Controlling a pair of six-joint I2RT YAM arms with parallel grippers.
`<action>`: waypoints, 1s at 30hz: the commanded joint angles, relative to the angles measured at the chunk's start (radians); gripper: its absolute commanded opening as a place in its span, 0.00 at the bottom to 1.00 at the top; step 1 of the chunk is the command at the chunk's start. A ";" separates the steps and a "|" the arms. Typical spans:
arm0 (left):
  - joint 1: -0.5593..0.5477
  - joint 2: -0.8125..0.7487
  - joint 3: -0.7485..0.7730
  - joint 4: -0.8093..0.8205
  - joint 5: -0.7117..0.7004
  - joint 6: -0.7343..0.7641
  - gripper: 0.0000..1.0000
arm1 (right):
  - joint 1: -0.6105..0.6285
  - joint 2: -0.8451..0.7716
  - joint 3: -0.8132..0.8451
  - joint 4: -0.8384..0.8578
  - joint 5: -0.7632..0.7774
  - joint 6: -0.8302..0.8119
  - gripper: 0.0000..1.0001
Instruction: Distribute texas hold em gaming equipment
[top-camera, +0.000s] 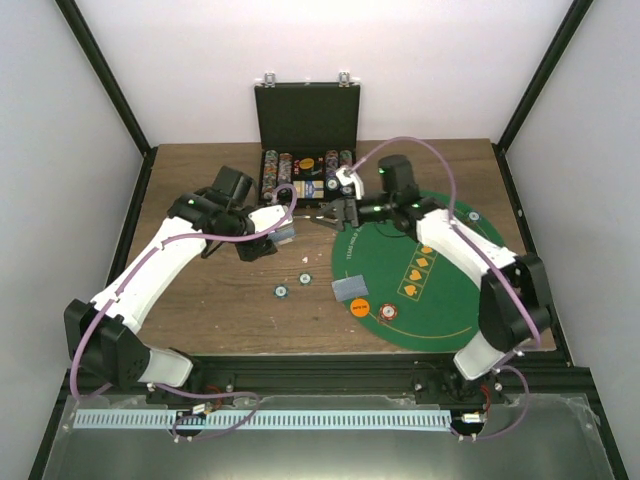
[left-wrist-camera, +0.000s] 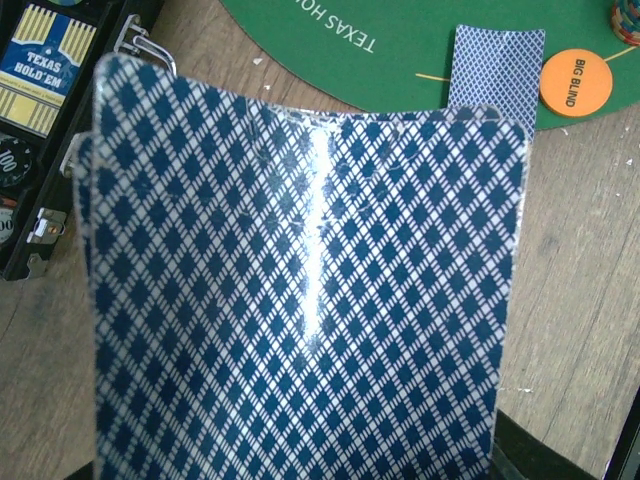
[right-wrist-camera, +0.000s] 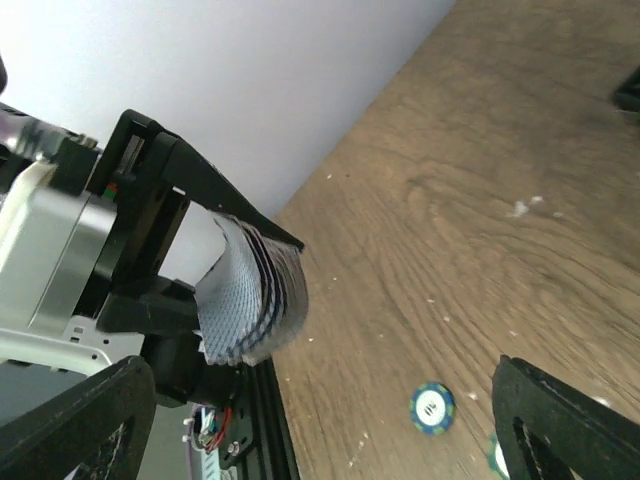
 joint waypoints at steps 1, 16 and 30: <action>0.003 -0.020 0.033 -0.003 0.013 -0.004 0.49 | 0.087 0.096 0.142 -0.015 -0.013 0.015 0.92; 0.003 0.001 0.035 0.018 0.015 -0.008 0.47 | 0.183 0.289 0.246 0.024 -0.032 0.032 0.88; 0.006 -0.012 -0.005 0.043 -0.038 0.004 0.44 | 0.183 0.226 0.268 -0.136 0.141 -0.055 0.53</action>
